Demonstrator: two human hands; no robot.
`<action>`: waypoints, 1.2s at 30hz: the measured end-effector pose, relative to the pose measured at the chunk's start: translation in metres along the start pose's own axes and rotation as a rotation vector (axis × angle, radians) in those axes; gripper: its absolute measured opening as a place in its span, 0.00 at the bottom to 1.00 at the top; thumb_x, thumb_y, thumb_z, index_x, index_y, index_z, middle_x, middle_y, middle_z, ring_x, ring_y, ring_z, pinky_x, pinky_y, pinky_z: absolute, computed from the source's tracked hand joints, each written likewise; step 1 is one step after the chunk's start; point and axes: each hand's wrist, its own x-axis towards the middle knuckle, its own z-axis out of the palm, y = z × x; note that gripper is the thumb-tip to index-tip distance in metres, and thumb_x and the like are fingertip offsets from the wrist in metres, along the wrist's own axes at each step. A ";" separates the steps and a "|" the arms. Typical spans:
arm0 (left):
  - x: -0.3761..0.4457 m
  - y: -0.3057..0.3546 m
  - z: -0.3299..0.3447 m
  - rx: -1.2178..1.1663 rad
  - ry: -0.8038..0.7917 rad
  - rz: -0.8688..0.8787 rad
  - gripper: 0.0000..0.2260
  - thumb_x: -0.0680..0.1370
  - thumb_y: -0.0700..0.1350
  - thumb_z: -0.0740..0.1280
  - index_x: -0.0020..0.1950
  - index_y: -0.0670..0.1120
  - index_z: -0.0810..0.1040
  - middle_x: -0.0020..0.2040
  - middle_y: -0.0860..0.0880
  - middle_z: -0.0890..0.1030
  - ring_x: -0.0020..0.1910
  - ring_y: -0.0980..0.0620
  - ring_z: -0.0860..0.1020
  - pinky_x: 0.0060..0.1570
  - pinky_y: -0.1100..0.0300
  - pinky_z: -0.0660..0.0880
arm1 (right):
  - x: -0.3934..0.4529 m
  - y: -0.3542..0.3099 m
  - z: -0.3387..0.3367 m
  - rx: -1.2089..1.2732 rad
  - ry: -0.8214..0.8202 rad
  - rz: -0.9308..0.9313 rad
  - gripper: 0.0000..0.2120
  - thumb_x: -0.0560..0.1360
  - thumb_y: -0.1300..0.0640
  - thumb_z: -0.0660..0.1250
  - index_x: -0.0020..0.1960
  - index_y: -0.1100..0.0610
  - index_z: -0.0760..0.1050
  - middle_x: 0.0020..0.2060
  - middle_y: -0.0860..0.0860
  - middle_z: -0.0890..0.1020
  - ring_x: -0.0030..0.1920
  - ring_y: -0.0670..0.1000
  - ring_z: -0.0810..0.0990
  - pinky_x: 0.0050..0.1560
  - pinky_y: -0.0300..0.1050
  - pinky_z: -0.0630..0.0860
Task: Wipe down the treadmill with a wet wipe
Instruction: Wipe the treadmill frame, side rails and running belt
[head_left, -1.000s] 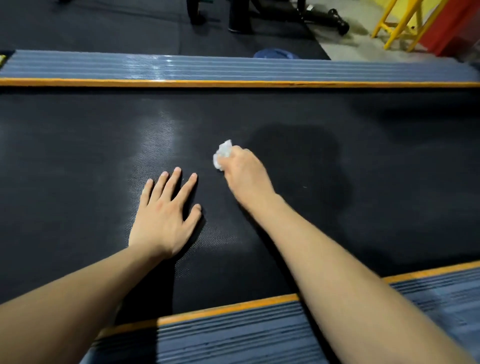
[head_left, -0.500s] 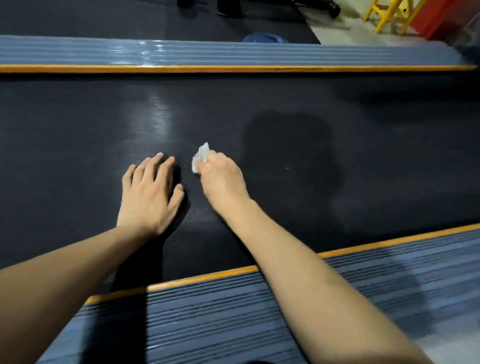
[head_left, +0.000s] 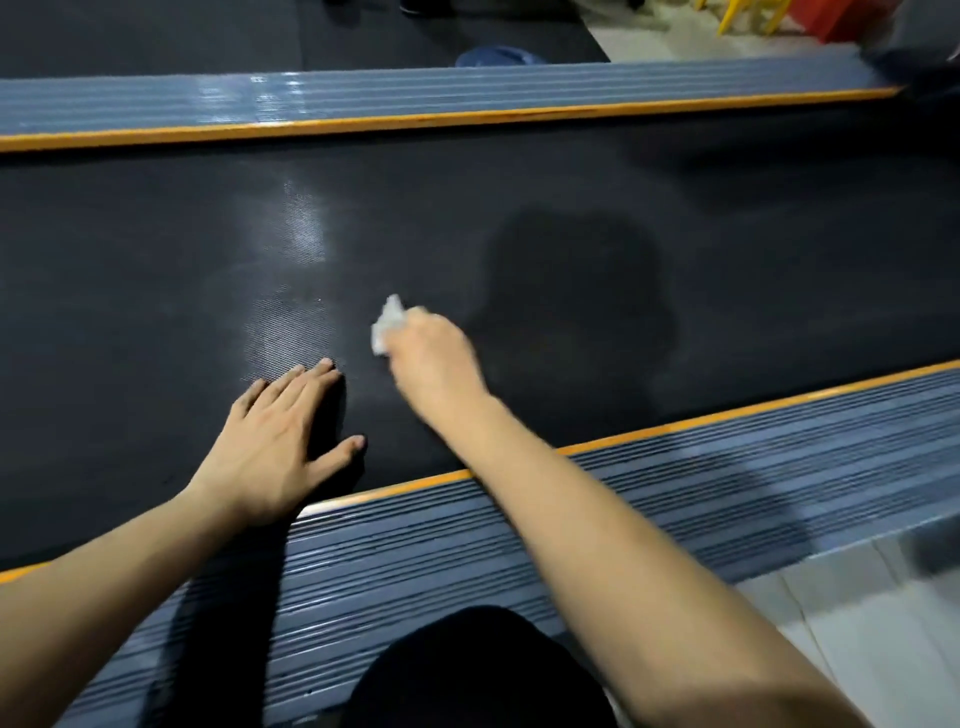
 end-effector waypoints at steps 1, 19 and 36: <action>0.000 -0.001 0.000 -0.021 -0.014 0.002 0.42 0.73 0.74 0.51 0.80 0.51 0.62 0.82 0.53 0.60 0.81 0.49 0.58 0.79 0.46 0.52 | -0.007 -0.015 -0.007 0.013 -0.031 -0.095 0.18 0.79 0.63 0.58 0.67 0.56 0.74 0.51 0.54 0.81 0.49 0.56 0.82 0.44 0.49 0.77; 0.003 -0.014 0.003 -0.065 -0.142 0.049 0.55 0.64 0.82 0.48 0.84 0.52 0.49 0.83 0.57 0.45 0.82 0.52 0.45 0.80 0.48 0.43 | -0.046 0.014 -0.019 -0.022 -0.151 -0.008 0.16 0.79 0.61 0.63 0.66 0.57 0.74 0.49 0.55 0.81 0.49 0.58 0.83 0.41 0.47 0.72; 0.001 -0.011 0.002 -0.093 -0.143 0.030 0.51 0.69 0.79 0.58 0.84 0.53 0.48 0.83 0.56 0.44 0.82 0.52 0.43 0.80 0.49 0.39 | -0.073 0.037 -0.038 0.178 -0.274 0.005 0.03 0.74 0.60 0.65 0.47 0.53 0.75 0.47 0.52 0.83 0.50 0.57 0.80 0.43 0.47 0.70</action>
